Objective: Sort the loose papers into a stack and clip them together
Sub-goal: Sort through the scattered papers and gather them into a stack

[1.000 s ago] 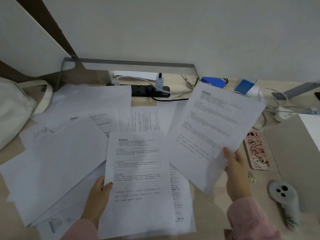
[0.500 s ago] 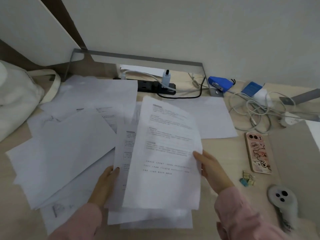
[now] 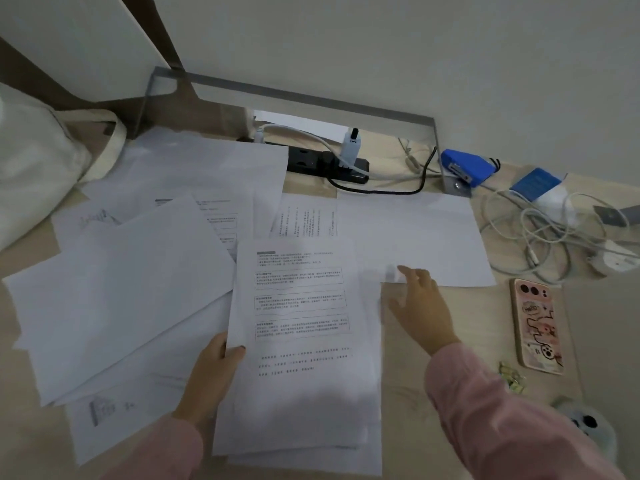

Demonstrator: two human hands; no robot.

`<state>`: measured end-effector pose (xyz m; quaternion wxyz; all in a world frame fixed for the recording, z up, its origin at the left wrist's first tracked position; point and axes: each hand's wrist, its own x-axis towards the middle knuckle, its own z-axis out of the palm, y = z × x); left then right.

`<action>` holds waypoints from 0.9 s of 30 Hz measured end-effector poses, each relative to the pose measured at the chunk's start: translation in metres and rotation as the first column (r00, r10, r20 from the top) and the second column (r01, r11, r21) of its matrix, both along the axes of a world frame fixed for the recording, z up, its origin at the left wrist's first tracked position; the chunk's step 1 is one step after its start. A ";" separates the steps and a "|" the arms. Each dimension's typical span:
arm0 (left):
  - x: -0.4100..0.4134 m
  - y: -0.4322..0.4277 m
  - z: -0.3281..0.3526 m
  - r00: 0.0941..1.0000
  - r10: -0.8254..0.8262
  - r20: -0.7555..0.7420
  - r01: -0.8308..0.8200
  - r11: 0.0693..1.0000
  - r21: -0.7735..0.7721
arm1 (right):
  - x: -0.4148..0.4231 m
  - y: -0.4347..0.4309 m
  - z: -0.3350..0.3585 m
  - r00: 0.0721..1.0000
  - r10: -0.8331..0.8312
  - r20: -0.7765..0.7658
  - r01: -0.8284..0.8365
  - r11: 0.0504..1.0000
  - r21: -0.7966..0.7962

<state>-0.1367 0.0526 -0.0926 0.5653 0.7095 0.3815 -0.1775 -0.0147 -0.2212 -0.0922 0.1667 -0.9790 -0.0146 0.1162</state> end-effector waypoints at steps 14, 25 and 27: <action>0.004 0.005 -0.003 0.996 0.075 -0.053 -0.078 0.995 -0.062 | 0.041 -0.030 -0.011 0.941 0.335 -0.050 -0.329 0.870 -0.367; -0.006 -0.001 -0.004 0.997 0.073 -0.009 -0.073 0.997 -0.025 | 0.017 -0.025 0.022 0.958 -0.280 0.059 0.261 0.940 0.220; -0.010 -0.004 -0.002 0.997 0.075 0.009 -0.074 0.997 -0.031 | 0.006 -0.019 0.045 0.943 -0.328 -0.066 0.317 0.817 0.482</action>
